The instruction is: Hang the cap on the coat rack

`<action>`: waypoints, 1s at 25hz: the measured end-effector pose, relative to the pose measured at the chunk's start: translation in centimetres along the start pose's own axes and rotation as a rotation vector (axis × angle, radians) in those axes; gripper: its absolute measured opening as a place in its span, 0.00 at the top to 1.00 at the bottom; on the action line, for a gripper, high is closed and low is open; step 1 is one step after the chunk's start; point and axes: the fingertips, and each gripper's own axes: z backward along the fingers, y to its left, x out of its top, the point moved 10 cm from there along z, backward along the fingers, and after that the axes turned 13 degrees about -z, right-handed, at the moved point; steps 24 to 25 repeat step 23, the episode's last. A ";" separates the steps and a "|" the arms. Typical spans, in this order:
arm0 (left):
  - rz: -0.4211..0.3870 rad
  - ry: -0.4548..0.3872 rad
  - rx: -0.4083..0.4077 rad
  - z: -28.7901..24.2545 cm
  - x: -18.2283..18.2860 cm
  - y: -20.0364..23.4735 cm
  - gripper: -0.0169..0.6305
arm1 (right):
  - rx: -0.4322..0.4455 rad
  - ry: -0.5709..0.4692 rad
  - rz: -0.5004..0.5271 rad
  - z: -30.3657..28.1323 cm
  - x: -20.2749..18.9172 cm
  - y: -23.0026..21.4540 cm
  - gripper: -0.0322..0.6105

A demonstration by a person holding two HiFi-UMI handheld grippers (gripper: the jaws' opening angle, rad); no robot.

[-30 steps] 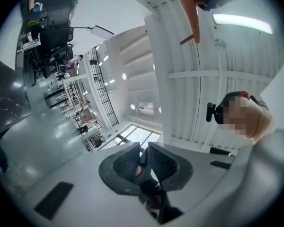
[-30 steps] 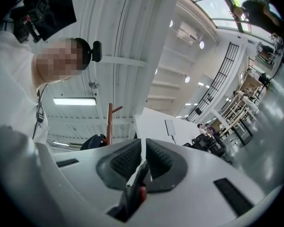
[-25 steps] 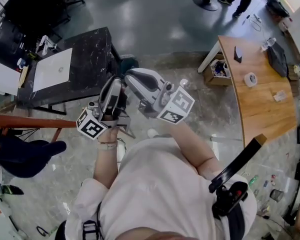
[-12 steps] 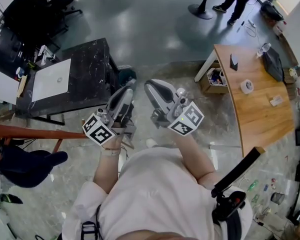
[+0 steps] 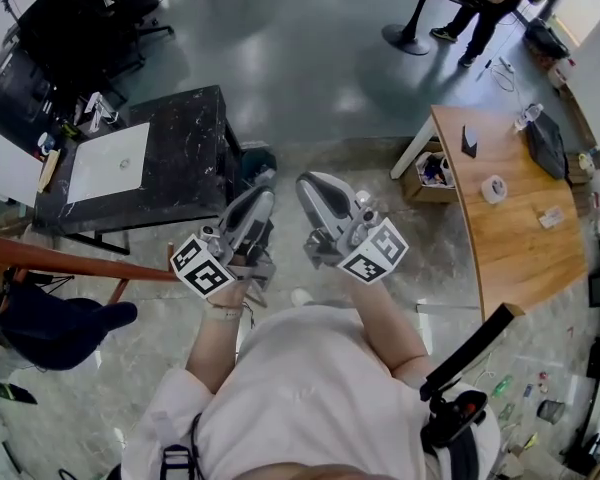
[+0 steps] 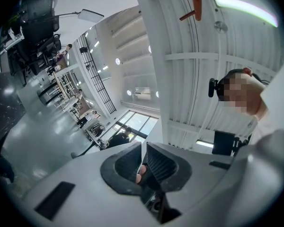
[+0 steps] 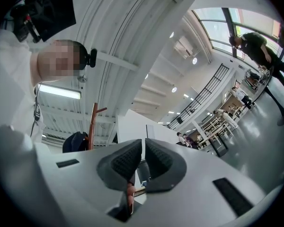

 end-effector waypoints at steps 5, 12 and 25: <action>0.007 -0.007 0.013 0.8 0.0 0.0 0.92 | 0.000 0.001 -0.007 -0.1 -0.3 0.1 0.89; 0.008 -0.008 0.031 1.2 -0.2 0.0 0.92 | -0.007 0.003 -0.029 0.3 -0.7 -0.1 0.89; 0.021 -0.001 0.026 0.6 -0.6 0.1 0.91 | -0.026 0.003 -0.038 0.5 -0.6 -0.7 0.89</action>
